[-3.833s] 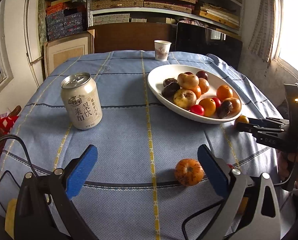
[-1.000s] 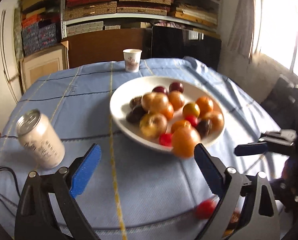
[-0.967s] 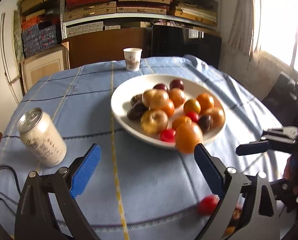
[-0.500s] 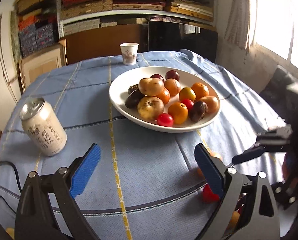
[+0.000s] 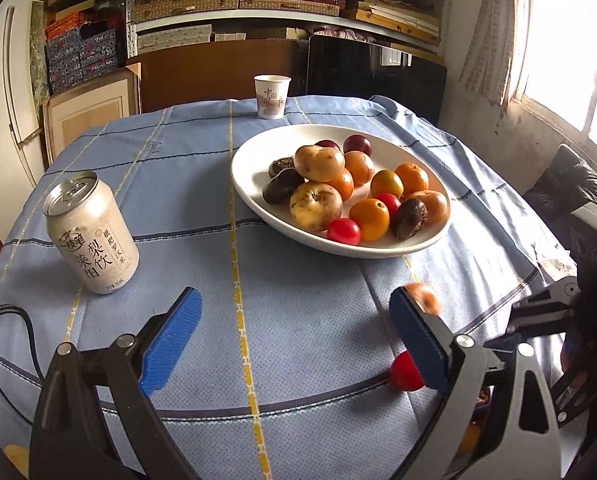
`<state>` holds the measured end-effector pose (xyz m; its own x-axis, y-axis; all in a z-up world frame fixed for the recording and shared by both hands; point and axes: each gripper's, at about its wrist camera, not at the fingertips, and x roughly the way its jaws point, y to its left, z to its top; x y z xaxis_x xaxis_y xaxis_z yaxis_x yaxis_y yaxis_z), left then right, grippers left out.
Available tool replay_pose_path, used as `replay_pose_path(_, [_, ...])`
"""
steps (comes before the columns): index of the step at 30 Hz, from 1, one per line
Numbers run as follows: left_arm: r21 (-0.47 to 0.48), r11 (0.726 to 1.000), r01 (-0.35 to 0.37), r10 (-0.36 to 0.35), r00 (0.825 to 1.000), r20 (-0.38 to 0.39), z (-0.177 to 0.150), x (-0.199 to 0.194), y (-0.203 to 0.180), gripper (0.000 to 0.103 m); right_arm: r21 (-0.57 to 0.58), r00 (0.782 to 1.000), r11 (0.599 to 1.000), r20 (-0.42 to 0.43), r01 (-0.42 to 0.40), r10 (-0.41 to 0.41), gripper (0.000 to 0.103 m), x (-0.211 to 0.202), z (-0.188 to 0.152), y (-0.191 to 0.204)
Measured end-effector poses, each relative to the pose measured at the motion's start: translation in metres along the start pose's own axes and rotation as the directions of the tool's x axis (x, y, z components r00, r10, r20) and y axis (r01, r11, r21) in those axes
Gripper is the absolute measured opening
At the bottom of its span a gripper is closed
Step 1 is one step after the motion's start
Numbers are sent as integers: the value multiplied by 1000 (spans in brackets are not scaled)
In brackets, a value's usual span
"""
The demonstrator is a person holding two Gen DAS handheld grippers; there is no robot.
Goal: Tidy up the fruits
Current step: 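Grasp a dark brown patterned fruit from the cloth with the right gripper, then grasp a red tomato with the left gripper while the right gripper holds the dark fruit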
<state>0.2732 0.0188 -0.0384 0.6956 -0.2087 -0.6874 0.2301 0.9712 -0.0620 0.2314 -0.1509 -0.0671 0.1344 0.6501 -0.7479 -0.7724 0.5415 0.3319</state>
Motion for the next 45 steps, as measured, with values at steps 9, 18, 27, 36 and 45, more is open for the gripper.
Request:
replay_pose_path(9, [12, 1000, -6, 6, 1000, -11, -1, 4, -3, 93, 5, 1000, 1000, -15, -11, 12, 47, 8, 1, 6])
replay_pose_path(18, [12, 1000, -7, 7, 1000, -20, -2, 6, -2, 93, 70, 996, 997, 80, 30, -36, 42, -21, 4, -7])
replay_pose_path(27, [149, 968, 202, -183, 974, -131, -19, 13, -42, 77, 328, 970, 944, 220, 27, -104, 42, -63, -5, -61])
replay_pose_path(36, [174, 953, 247, -209, 955, -212, -29, 31, -61, 55, 318, 970, 947, 217, 34, -107, 42, -62, -5, -60])
replay_pose_path(45, [191, 941, 279, -229, 941, -250, -32, 37, -68, 34, 322, 969, 946, 217, 41, -116, 42, -61, -2, -56])
